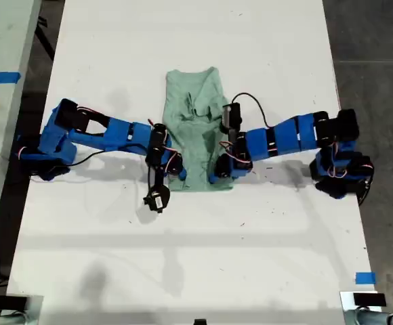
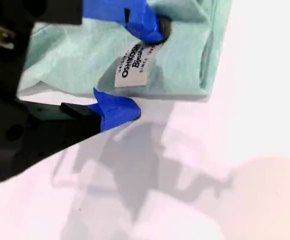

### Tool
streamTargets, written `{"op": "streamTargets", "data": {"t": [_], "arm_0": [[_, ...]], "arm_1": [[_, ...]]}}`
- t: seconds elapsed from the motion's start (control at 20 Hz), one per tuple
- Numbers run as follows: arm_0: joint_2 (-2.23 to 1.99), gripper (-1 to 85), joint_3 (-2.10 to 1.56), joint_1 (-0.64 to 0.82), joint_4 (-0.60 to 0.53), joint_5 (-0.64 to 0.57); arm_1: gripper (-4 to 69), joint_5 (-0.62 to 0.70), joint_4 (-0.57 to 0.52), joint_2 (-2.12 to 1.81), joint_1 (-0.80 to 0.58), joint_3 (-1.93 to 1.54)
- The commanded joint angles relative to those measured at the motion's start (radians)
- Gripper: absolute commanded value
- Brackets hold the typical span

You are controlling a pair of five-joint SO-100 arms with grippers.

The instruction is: Fold tshirt

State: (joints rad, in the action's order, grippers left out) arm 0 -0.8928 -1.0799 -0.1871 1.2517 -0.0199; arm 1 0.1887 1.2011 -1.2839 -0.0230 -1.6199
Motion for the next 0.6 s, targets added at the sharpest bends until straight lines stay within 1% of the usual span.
{"op": "streamTargets", "data": {"t": [0.0, 0.05, 0.1, 0.15, 0.4, 0.55], "arm_0": [[0.003, 10.2, 0.014, -0.011, 0.0, 0.012], [0.003, 6.3, 0.014, -0.011, -0.002, 0.014], [0.003, 2.3, 0.014, -0.012, -0.003, 0.014], [0.002, 0.3, 0.014, -0.015, -0.009, 0.009], [-0.009, 0.0, 0.015, -0.038, -0.031, 0.011], [-0.02, 0.0, 0.02, -0.052, -0.031, -0.002]], "arm_1": [[16.2, -0.012, 0.046, 0.054, 0.023, 0.092], [9.7, -0.012, 0.049, 0.06, 0.025, 0.106], [7.0, -0.017, 0.055, 0.067, 0.028, 0.117], [6.1, -0.015, 0.063, 0.075, 0.029, 0.13], [-1.7, -0.021, 0.054, 0.069, 0.051, 0.152], [-1.7, -0.015, 0.037, 0.051, 0.067, 0.163]]}}
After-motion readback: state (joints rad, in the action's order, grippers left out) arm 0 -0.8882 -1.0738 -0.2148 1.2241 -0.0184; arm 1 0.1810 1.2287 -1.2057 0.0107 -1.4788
